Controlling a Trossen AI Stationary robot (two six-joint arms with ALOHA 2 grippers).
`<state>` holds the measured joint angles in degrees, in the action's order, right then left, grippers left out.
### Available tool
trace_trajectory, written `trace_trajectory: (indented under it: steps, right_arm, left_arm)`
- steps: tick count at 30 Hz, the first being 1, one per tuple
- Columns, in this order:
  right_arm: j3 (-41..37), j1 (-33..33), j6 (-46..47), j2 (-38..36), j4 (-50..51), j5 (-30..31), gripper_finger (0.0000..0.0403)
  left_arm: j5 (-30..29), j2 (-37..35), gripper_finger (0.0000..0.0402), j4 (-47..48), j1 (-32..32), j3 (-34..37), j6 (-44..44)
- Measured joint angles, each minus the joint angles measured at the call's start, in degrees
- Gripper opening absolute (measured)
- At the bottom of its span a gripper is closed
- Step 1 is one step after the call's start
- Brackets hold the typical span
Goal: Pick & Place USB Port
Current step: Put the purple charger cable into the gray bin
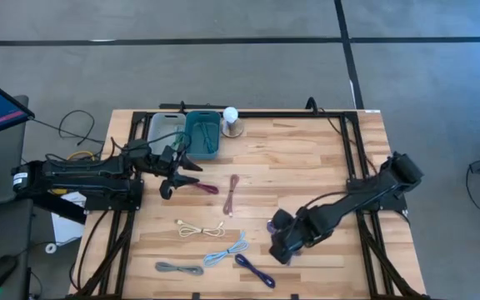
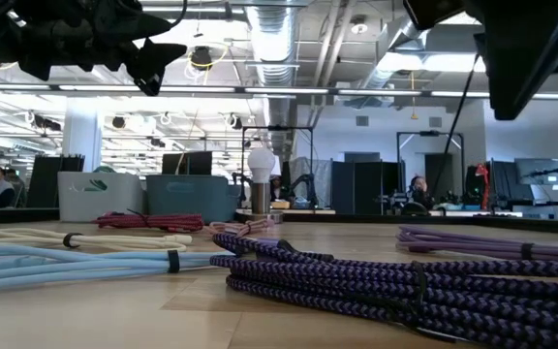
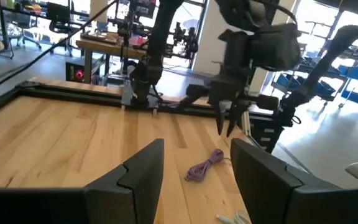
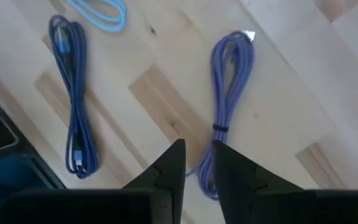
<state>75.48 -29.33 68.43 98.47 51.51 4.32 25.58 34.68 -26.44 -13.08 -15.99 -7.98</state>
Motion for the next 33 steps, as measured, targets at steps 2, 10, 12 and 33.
trace_trajectory:
  steps: [2,10,12,33]
  right_arm:
    - [1.72,-0.04,-0.44,2.34,1.10,-0.02,0.0070]
    - [4.83,0.18,-0.92,9.16,3.73,-0.10,0.0095]
    - [4.92,0.14,-0.92,10.03,3.79,-0.15,0.0110]
    - [2.98,0.18,-2.43,13.38,3.23,4.42,0.0172]
  left_arm:
    - [0.15,0.00,0.0186,0.00,0.00,0.00,0.02]
    - [2.13,0.00,0.0186,1.20,0.50,0.00,0.00]
    - [2.23,0.00,0.0186,1.20,1.05,0.00,0.00]
    - [2.12,0.00,0.0186,1.20,2.27,0.00,0.00]
